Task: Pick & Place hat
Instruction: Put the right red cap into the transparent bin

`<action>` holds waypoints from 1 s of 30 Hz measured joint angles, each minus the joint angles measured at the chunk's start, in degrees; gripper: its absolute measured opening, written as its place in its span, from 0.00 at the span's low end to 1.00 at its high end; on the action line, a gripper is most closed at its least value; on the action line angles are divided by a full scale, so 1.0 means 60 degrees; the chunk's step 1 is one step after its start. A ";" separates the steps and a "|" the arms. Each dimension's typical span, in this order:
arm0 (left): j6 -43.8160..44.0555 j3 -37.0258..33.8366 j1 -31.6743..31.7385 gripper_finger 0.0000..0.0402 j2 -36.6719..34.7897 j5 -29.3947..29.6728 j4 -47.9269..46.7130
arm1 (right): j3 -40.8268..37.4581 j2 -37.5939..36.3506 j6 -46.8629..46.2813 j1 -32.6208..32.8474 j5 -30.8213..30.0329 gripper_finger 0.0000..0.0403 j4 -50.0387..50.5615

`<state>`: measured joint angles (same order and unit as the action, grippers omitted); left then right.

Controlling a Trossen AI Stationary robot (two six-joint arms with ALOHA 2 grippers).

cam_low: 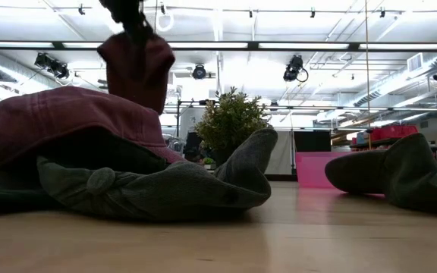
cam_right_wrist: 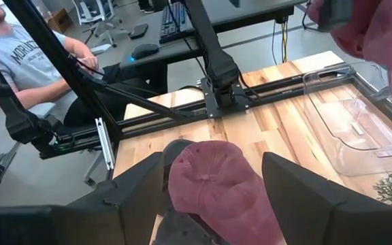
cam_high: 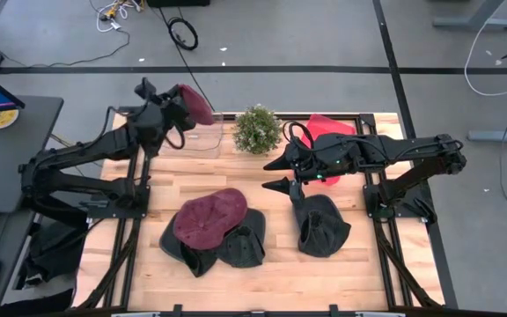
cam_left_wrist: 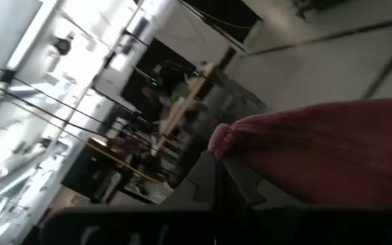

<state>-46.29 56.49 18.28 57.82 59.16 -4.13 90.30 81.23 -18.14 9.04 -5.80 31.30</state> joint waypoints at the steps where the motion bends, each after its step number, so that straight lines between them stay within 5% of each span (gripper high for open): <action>1: 0.0201 0.0000 0.0227 0.01 0.0016 -0.0290 -0.0237 | 0.0000 0.0000 0.0029 0.0000 0.0000 0.62 0.0002; 6: 0.0893 0.0000 0.1201 0.01 0.0012 -0.1437 -0.1144 | 0.0000 0.0000 0.0107 0.0000 0.0000 0.62 0.0002; 17: 0.5237 0.0004 0.2799 0.01 0.0060 -0.1821 -0.3838 | 0.0000 0.0000 0.0156 0.0000 -0.0045 0.62 0.0003; 30: 0.6819 0.0004 0.4085 0.01 0.0771 -0.4597 -0.3827 | 0.0000 0.0000 0.0223 0.0003 -0.0211 0.62 0.0002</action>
<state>-5.38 56.51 42.78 62.44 31.58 -27.10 90.30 81.23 -16.80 9.06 -7.07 31.31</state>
